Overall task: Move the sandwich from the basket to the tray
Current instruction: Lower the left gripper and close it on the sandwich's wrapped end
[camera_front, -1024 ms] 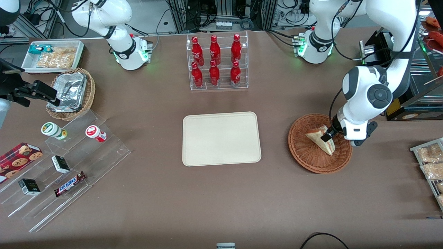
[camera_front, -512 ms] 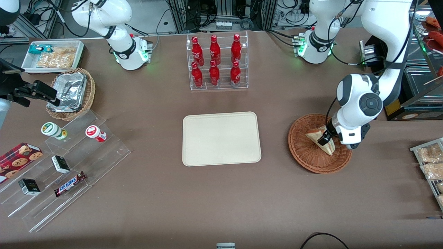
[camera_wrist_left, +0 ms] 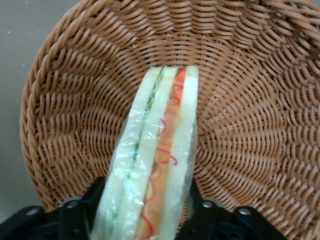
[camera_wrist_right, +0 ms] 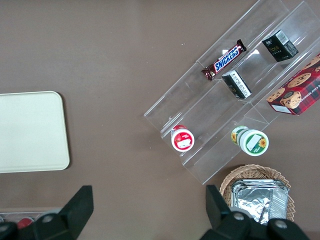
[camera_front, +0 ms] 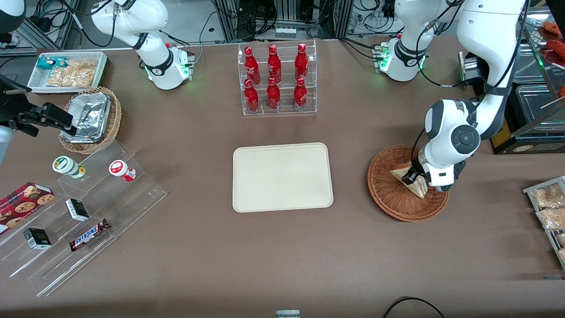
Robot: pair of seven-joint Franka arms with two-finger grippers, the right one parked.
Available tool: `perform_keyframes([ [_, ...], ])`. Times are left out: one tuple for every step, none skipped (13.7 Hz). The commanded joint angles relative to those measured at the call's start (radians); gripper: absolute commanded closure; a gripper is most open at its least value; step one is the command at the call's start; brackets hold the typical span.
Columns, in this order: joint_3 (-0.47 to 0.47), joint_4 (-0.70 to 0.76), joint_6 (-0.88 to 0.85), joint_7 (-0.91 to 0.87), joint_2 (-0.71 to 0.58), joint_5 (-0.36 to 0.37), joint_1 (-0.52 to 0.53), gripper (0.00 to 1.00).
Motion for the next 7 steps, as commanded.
perform_keyframes([
  [0.0, 0.062, -0.13, 0.039, -0.011, -0.005, -0.009, 0.91],
  [0.0, 0.096, -0.177, 0.088, -0.011, -0.005, -0.009, 0.92],
  [-0.002, 0.125, -0.191, 0.116, -0.008, -0.005, -0.011, 0.91],
  [-0.012, 0.139, -0.193, 0.157, -0.008, -0.005, -0.026, 0.91],
  [-0.014, 0.148, -0.193, 0.233, -0.005, 0.004, -0.034, 0.91],
  [-0.02, 0.165, -0.194, 0.342, 0.002, 0.006, -0.051, 0.91],
  [-0.02, 0.183, -0.209, 0.455, 0.007, 0.004, -0.064, 0.91],
])
